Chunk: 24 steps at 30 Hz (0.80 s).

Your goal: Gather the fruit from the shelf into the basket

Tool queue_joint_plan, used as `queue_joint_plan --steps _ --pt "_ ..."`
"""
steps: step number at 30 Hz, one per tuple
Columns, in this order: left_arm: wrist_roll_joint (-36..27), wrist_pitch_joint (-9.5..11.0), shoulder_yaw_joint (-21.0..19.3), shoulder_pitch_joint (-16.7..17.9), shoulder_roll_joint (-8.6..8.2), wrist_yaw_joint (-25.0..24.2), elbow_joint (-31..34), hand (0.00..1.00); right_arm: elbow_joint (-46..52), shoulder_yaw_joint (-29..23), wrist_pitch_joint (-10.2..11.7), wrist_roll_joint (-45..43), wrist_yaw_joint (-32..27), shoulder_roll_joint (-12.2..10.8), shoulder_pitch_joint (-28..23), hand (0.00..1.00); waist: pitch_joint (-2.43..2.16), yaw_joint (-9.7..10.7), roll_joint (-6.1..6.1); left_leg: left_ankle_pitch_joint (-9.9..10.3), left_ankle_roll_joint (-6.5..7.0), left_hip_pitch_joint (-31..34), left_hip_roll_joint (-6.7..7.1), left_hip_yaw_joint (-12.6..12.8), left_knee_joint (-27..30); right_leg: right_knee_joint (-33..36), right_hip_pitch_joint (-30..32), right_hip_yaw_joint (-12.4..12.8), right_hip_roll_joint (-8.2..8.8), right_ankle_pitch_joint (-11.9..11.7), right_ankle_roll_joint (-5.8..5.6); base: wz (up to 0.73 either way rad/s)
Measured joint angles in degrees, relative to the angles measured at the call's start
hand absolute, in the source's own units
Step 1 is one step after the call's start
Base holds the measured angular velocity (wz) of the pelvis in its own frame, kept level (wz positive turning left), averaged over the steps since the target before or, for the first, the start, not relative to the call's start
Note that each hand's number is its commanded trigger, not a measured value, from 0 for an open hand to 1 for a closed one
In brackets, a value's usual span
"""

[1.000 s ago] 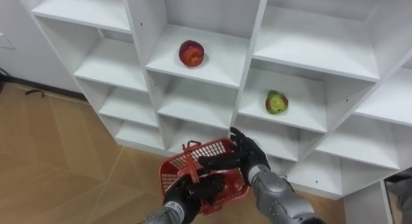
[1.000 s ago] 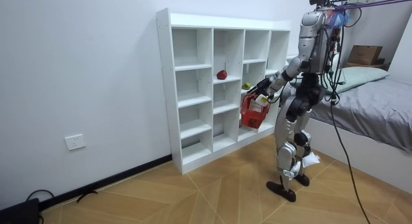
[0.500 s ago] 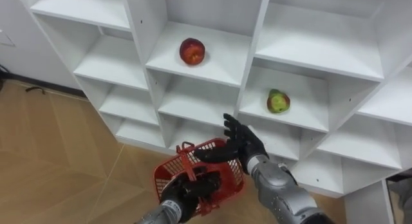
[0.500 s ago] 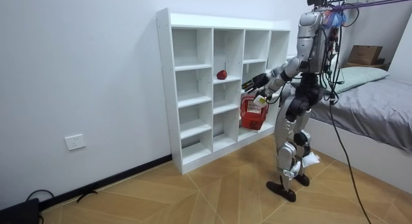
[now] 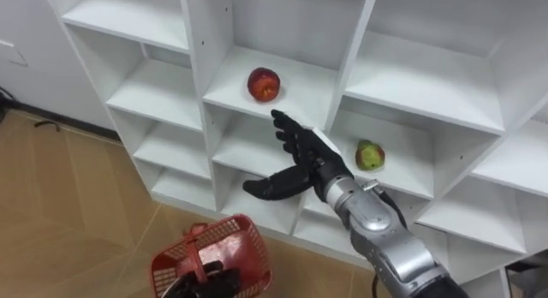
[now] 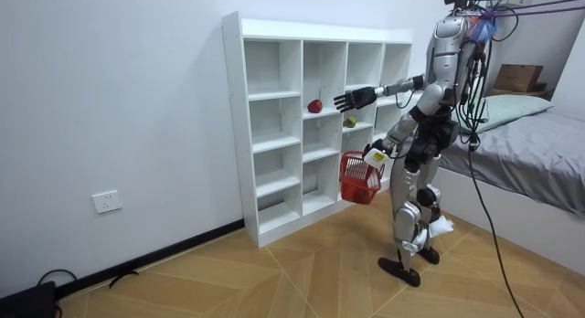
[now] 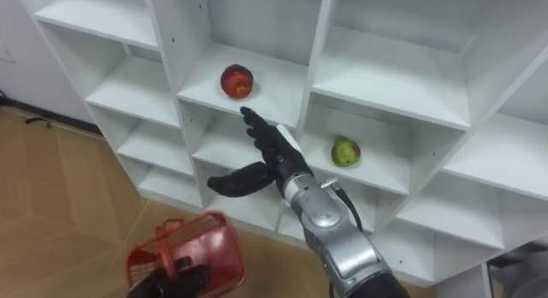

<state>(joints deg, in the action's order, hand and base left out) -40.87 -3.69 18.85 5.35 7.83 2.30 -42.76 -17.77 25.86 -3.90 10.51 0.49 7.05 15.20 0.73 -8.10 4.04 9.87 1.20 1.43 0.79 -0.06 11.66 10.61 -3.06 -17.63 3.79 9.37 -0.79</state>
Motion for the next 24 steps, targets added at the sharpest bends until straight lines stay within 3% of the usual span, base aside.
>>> queue_joint_plan --steps 5,10,13,19,24 --pt "0.7 0.4 0.0 0.0 -0.2 -1.3 -1.4 1.0 3.9 0.0 0.0 -0.8 1.2 0.0 0.4 0.0 0.14 -1.9 0.36 -0.1 -0.05 0.0 -0.01 0.0 0.0 0.1 0.1 0.3 -0.01 0.0 0.01 0.0" --pt "2.8 0.3 -0.2 0.1 -0.06 -2.4 -2.3 1.0 5.9 0.0 0.0 -3.0 1.4 -0.4 0.9 0.0 0.16 -2.5 0.71 -0.1 -0.01 0.0 0.04 -0.2 -0.1 0.1 0.0 0.4 0.0 0.0 0.01 0.0" --pt "3.0 0.3 -1.2 0.1 -0.34 -2.4 -2.3 1.0 7.3 -0.1 -1.3 -8.0 0.8 -0.2 1.1 0.0 0.15 -3.3 1.01 -0.1 -0.02 0.0 -0.01 -0.2 -0.3 0.0 0.2 0.3 -0.03 0.0 0.0 0.0" --pt "4.7 0.3 -3.4 0.2 -0.42 -2.7 -2.5 1.0 7.5 -1.4 -2.5 -17.2 -2.1 -0.5 7.7 0.0 0.18 -3.5 2.58 -0.2 -0.12 -0.1 -0.04 -0.5 -0.4 0.0 0.1 -0.7 -0.09 0.0 0.0 0.03" --pt "5.0 0.3 -5.2 0.2 -0.23 -2.8 -3.0 1.0 7.4 -2.3 -2.5 -23.8 -8.3 -0.6 11.1 0.0 0.34 -5.2 3.9 -0.2 -0.09 -0.9 0.01 -0.5 -0.6 0.0 -0.5 -0.8 -0.04 0.0 0.0 0.0"
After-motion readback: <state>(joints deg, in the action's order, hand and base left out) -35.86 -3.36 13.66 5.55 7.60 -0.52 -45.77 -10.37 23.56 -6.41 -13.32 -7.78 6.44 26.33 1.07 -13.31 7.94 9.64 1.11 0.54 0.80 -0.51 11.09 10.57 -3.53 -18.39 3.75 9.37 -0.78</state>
